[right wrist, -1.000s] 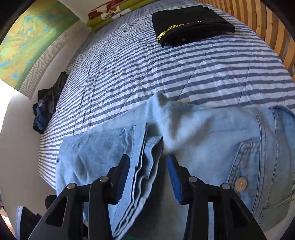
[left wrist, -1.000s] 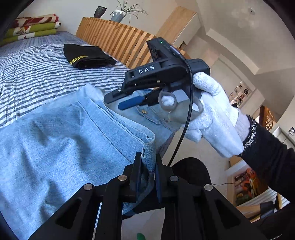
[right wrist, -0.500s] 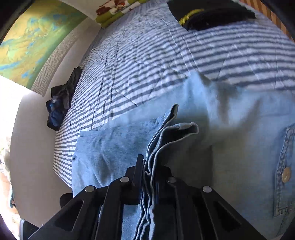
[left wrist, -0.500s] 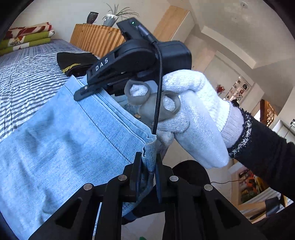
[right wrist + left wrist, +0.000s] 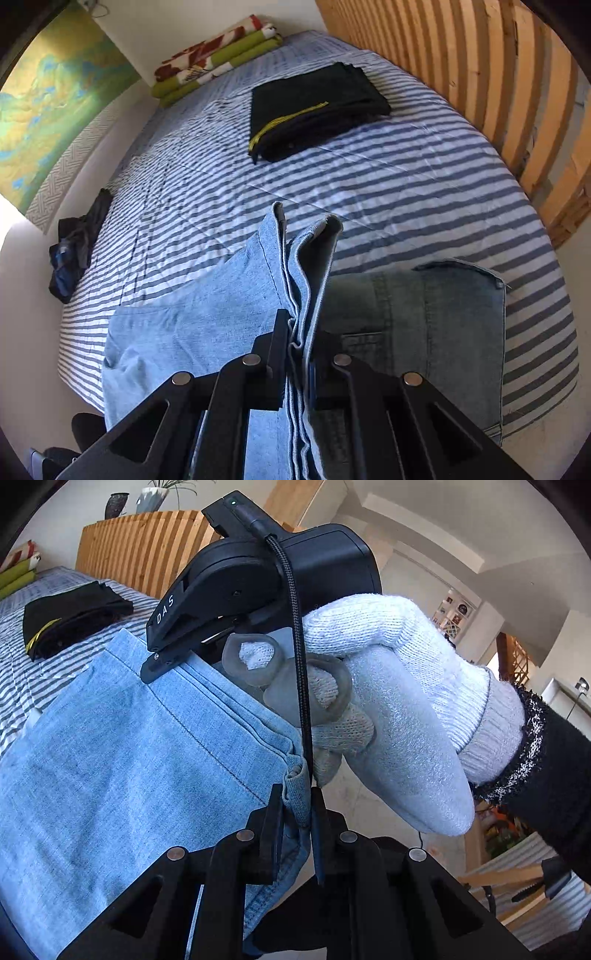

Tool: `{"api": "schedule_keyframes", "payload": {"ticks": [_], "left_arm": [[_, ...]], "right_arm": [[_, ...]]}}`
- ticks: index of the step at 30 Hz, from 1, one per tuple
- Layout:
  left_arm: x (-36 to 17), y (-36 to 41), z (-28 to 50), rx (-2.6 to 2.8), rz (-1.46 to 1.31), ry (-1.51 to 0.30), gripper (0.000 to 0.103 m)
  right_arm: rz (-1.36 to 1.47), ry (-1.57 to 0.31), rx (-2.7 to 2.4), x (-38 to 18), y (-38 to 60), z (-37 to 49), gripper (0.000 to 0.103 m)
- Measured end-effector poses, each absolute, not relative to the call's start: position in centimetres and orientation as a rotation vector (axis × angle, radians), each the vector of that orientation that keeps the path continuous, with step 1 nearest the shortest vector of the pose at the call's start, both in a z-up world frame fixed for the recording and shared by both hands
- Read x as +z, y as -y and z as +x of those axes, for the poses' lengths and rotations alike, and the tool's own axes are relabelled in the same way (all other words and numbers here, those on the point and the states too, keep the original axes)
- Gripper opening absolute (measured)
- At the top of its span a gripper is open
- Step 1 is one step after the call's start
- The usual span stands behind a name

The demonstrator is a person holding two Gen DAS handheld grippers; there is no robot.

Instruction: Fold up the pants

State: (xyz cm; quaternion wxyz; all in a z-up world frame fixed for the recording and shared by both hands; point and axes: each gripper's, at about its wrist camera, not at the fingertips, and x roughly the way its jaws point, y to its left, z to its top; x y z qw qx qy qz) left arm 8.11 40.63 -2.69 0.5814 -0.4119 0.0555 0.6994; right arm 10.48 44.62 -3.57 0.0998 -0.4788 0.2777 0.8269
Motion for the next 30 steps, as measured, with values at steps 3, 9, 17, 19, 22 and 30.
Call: {"api": "schedule_keyframes", "payload": {"ticks": [3,9,17,19,22,30], "left_arm": [[-3.3,-41.6,7.6,1.608,-1.027,-0.134,0.037],[-2.5,-39.7,8.2,1.605,-1.056,-0.176,0.057],[-1.8,-24.9,8.7,1.753,-1.104,-0.159,0.058],[-2.0,-19.8,8.7,1.847,-1.143,-0.124,0.058],[-2.8,-11.7,8.0,2.005,-1.205,-0.015,0.058],[-6.0,-0.5,7.9,2.137,-1.327,0.253,0.058]], "right_arm": [[-1.421,-0.8,2.411,-5.3,-45.6,10.2,0.007],[-1.458,-0.707,2.362,-6.1,-45.4,9.2,0.008],[-1.345,-0.406,2.259,-1.0,-45.0,10.4,0.03],[-1.346,-0.392,2.374,1.1,-42.8,9.7,0.03],[-1.411,-0.34,2.611,3.2,-36.9,6.9,0.03],[-1.877,0.058,2.872,1.2,-17.8,-5.3,0.034]]}}
